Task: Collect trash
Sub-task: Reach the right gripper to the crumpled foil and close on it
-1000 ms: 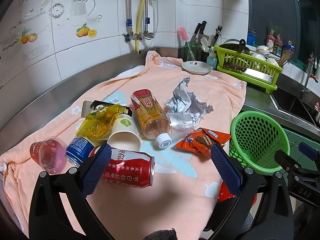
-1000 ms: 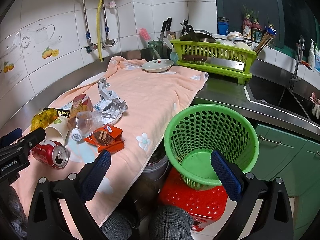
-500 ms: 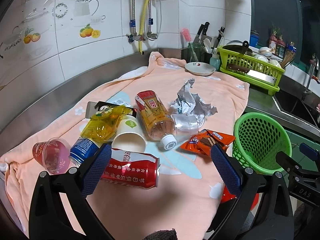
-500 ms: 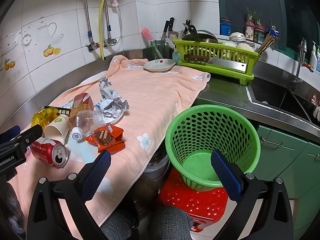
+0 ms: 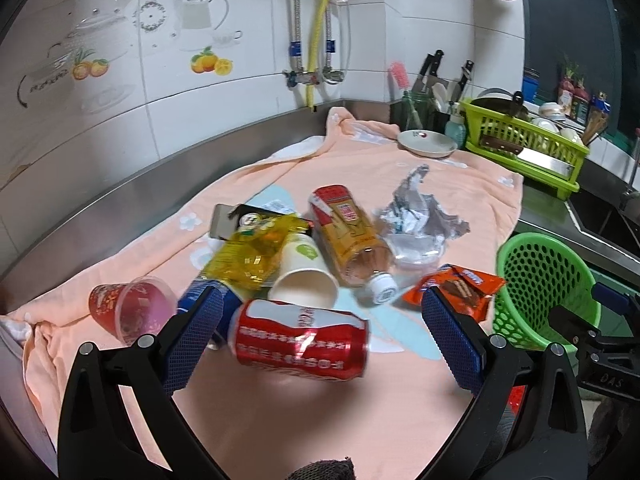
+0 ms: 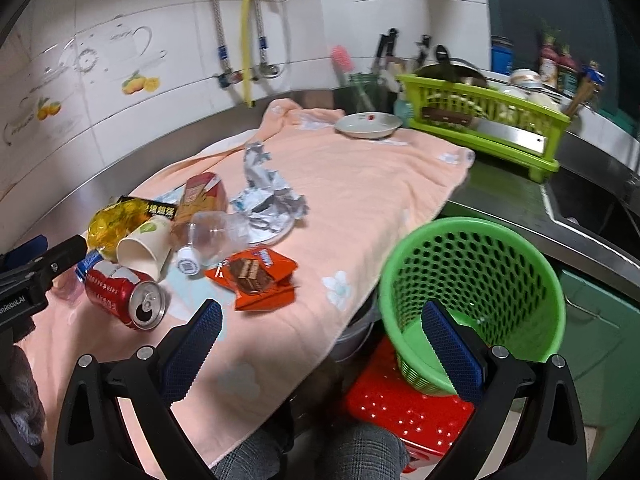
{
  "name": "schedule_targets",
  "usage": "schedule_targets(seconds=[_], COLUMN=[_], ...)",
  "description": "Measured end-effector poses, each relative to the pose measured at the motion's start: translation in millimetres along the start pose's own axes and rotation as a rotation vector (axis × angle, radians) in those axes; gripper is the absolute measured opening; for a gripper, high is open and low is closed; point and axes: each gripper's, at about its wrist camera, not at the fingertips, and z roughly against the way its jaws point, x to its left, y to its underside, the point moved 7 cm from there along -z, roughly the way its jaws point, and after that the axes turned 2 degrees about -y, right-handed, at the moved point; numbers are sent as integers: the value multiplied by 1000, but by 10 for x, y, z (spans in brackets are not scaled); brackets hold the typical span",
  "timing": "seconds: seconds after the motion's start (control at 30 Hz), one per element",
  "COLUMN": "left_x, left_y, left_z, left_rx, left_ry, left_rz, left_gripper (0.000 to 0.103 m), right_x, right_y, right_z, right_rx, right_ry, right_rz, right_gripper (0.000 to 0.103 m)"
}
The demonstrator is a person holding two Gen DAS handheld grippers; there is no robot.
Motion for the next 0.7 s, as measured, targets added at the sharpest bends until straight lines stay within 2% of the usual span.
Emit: schedule_targets(seconds=[0.2, 0.43, 0.7], left_x=[216, 367, 596], left_y=[-16, -44, -50], left_z=[-19, -20, -89], left_rx=[0, -14, -1], left_ry=[-16, -37, -39], left_rz=[31, 33, 67], left_gripper=[98, 98, 98], right_x=[140, 303, 433], right_y=[-195, -640, -1043], right_z=[-193, -509, -1104], right_rx=[12, 13, 65], right_ry=[-60, -138, -191], right_rz=[51, 86, 130], right_gripper=[96, 96, 93])
